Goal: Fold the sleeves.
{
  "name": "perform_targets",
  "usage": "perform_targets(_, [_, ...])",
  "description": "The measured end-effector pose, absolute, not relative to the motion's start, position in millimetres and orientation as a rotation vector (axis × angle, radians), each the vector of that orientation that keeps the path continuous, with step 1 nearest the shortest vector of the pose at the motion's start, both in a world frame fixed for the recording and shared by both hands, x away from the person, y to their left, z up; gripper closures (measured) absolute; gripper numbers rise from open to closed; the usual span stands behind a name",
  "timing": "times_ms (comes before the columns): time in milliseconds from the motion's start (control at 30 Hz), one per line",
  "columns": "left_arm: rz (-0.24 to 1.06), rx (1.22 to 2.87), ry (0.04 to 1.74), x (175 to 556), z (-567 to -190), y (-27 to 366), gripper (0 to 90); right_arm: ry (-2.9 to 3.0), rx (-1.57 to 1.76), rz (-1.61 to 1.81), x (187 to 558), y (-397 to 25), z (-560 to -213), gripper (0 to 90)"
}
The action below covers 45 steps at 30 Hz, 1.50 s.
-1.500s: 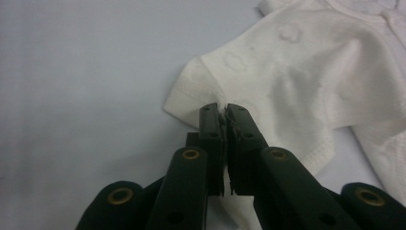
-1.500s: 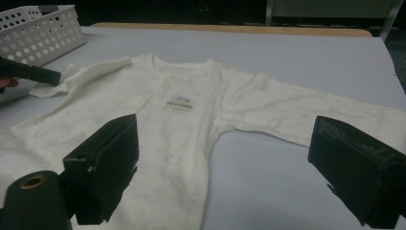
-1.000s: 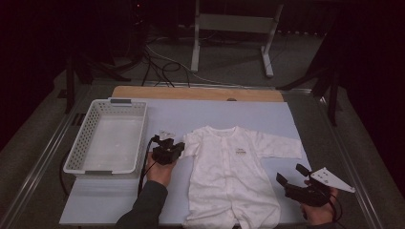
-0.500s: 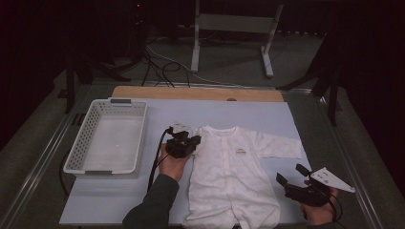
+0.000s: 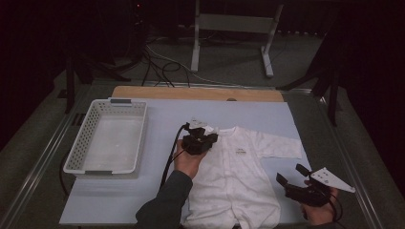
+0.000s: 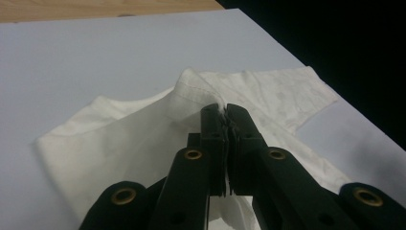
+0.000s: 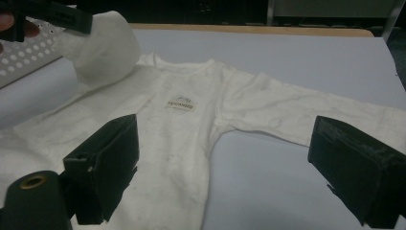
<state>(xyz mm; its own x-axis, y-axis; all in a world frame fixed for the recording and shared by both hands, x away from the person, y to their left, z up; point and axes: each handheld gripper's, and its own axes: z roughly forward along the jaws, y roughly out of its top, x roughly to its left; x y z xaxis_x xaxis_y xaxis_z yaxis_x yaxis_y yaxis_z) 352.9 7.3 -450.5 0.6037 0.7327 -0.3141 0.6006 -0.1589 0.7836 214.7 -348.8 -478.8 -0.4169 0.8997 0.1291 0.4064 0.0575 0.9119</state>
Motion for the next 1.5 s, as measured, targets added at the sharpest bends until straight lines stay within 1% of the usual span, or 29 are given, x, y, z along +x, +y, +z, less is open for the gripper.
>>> perform_targets(333, [0.134,1.859,1.059,358.7,-454.8,-20.8,87.0,1.857,1.305,1.341,214.4,-349.2,-478.7,10.4])
perform_targets(667, [0.118,1.872,1.054,363.6,-458.6,-33.9,86.7,1.856,1.307,1.339,214.3,-349.5,-478.8,10.4])
perform_targets(867, [0.08,1.86,1.038,365.8,-459.5,-45.4,85.4,1.858,1.307,1.338,214.3,-349.3,-479.0,10.4])
perform_targets(900, [0.062,1.851,1.022,365.5,-459.1,-47.3,82.8,1.858,1.307,1.338,214.2,-349.2,-479.0,10.4])
perform_targets(933, [0.062,1.851,1.022,365.5,-459.1,-47.3,75.4,1.858,1.307,1.338,214.2,-349.2,-479.0,10.4])
perform_targets(967, [0.04,1.839,0.999,365.1,-458.6,-49.0,75.4,1.856,1.307,1.337,214.2,-349.4,-479.0,10.4])
perform_targets(1000, [0.038,1.835,0.975,364.2,-457.7,-50.7,63.6,1.857,1.308,1.338,213.9,-349.6,-478.9,10.4])
perform_targets(1033, [0.044,1.838,0.956,363.2,-456.5,-52.1,58.5,1.857,1.308,1.338,213.9,-349.8,-479.0,10.4])
perform_targets(1067, [0.051,1.839,0.946,362.3,-455.5,-53.0,58.5,1.857,1.308,1.338,213.9,-349.8,-479.0,10.4])
perform_targets(1100, [0.05,1.836,0.934,361.7,-454.7,-53.1,53.7,1.855,1.307,1.34,214.0,-350.0,-479.0,10.4])
perform_targets(1167, [0.049,1.833,0.919,361.4,-453.5,-51.8,52.1,1.855,1.308,1.341,213.8,-350.0,-479.0,10.4])
perform_targets(1233, [0.055,1.829,0.92,361.2,-452.3,-49.7,45.4,1.855,1.302,1.338,214.0,-350.0,-479.2,10.4])
perform_targets(1267, [0.058,1.83,0.917,360.9,-451.4,-48.5,45.4,1.855,1.302,1.338,214.0,-350.0,-479.2,10.4])
perform_targets(1333, [0.048,1.826,0.896,360.1,-449.9,-45.7,39.1,1.855,1.303,1.338,214.1,-350.0,-479.2,10.4])
perform_targets(1367, [0.054,1.827,0.895,359.4,-448.7,-44.3,33.4,1.856,1.305,1.335,214.1,-350.0,-479.3,10.4])
perform_targets(1400, [0.061,1.83,0.893,358.7,-447.5,-42.8,30.3,1.856,1.305,1.334,214.2,-349.9,-479.4,10.4])
perform_targets(1433, [0.054,1.823,0.874,357.4,-444.9,-38.3,29.7,1.858,1.306,1.333,214.2,-349.8,-479.5,10.4])
perform_targets(1467, [0.054,1.823,0.874,357.4,-444.9,-38.3,26.7,1.86,1.306,1.334,214.2,-349.6,-479.6,10.4])
perform_targets(1500, [0.059,1.823,0.874,356.5,-443.4,-36.3,26.7,1.86,1.306,1.334,214.2,-349.6,-479.6,10.4])
